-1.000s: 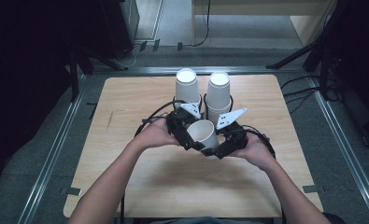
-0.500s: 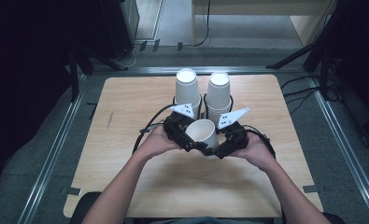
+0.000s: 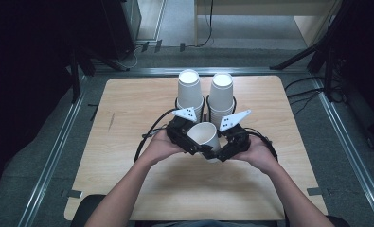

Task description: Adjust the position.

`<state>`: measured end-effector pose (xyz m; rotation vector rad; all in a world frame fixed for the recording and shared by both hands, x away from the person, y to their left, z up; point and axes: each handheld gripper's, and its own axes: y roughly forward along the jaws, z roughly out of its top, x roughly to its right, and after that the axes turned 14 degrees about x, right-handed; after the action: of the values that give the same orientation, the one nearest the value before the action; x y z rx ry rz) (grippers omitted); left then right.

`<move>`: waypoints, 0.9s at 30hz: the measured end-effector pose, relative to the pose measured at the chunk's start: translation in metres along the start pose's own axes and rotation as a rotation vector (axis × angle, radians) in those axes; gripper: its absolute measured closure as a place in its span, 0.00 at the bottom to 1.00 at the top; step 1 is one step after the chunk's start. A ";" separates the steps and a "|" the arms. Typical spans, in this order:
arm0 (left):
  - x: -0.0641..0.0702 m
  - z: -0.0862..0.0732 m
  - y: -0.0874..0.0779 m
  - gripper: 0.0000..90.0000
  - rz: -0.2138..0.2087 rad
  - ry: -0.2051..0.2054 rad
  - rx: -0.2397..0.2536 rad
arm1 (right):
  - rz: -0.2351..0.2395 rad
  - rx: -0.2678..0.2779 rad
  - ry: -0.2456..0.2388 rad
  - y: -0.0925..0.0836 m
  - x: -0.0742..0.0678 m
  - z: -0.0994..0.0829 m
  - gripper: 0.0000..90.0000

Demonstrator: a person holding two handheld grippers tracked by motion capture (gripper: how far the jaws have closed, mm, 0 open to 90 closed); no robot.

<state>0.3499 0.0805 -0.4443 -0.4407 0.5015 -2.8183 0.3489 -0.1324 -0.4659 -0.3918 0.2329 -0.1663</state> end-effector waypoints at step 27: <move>-0.008 0.003 -0.016 0.15 0.039 -0.015 -0.046 | -0.072 -0.095 0.004 -0.010 -0.004 -0.006 0.19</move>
<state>0.3557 0.0966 -0.4378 -0.4564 0.5671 -2.7689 0.3428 -0.1428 -0.4670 -0.4947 0.2313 -0.2270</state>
